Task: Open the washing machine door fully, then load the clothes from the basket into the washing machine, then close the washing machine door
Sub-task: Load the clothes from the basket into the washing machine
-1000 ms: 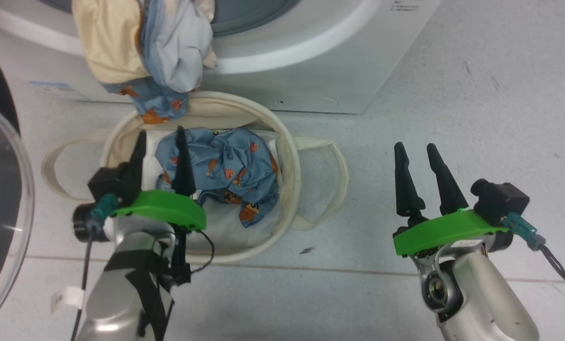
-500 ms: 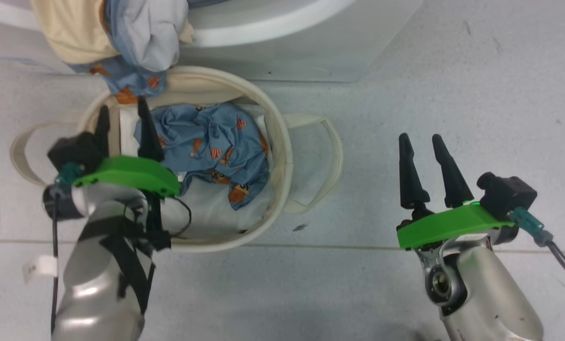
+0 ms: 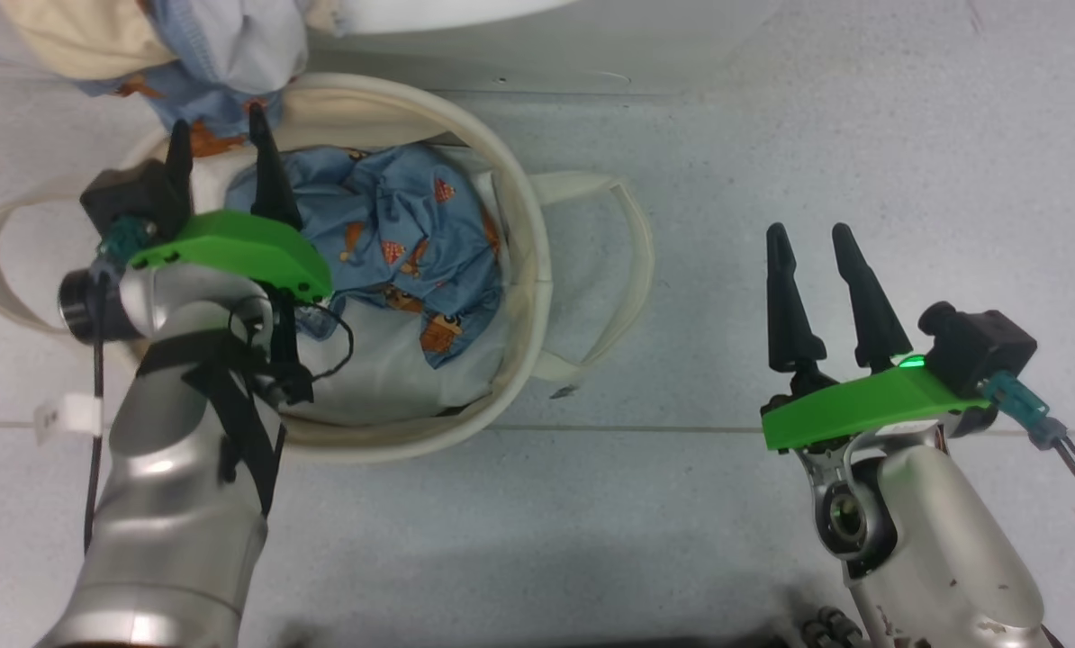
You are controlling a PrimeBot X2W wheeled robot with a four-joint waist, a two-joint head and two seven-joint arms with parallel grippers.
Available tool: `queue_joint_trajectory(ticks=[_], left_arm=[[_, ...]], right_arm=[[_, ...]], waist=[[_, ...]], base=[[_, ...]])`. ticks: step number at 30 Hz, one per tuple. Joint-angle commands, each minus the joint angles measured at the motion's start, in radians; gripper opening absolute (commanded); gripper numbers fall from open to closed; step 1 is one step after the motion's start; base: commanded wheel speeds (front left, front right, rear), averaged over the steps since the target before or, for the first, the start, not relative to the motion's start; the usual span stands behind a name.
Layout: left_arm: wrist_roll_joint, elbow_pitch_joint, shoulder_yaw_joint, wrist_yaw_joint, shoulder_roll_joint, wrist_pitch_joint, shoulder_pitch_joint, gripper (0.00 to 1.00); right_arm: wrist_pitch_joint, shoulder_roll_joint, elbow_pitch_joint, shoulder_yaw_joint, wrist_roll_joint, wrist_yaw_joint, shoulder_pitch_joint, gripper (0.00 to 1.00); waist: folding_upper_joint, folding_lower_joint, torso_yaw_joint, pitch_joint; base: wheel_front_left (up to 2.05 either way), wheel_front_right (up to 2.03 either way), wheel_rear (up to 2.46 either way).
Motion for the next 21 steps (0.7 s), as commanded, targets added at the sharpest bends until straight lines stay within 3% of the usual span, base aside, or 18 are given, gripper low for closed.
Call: queue_joint_trajectory(ticks=[1,8,13,18,19,21], left_arm=[[0.029,0.015,0.033,0.011,0.024,-0.005,-0.028,1.0],[0.091,0.082,0.079,0.029,0.042,-0.005,-0.122,1.0],[0.111,0.127,0.129,0.066,0.067,-0.005,-0.188,1.0],[0.123,0.151,0.158,0.058,0.087,-0.005,-0.242,1.0],[0.125,0.144,0.162,0.051,0.088,-0.005,-0.249,0.0],[0.126,0.128,0.175,0.034,0.089,-0.005,-0.253,0.0]], right_arm=[[-0.012,0.003,-0.032,0.023,-0.006,0.008,0.013,1.0],[-0.012,0.01,-0.037,0.032,-0.003,0.008,0.001,1.0],[-0.012,0.015,-0.046,0.037,-0.003,0.008,-0.013,1.0],[-0.012,0.019,-0.052,0.034,-0.004,0.008,-0.026,1.0],[-0.012,0.019,-0.053,0.033,-0.004,0.008,-0.027,1.0],[-0.012,0.021,-0.054,0.031,-0.004,0.008,-0.028,1.0]], waist=[[0.0,0.0,-0.015,0.017],[0.0,0.0,-0.042,0.056],[0.0,0.0,-0.065,0.094],[0.0,0.0,-0.079,0.126],[0.0,0.0,-0.08,0.128],[0.0,0.0,-0.08,0.132]], base=[[0.0,0.0,0.0],[0.0,0.0,0.0],[0.0,0.0,0.0],[0.0,0.0,0.0],[0.0,0.0,0.0],[0.0,0.0,0.0]])
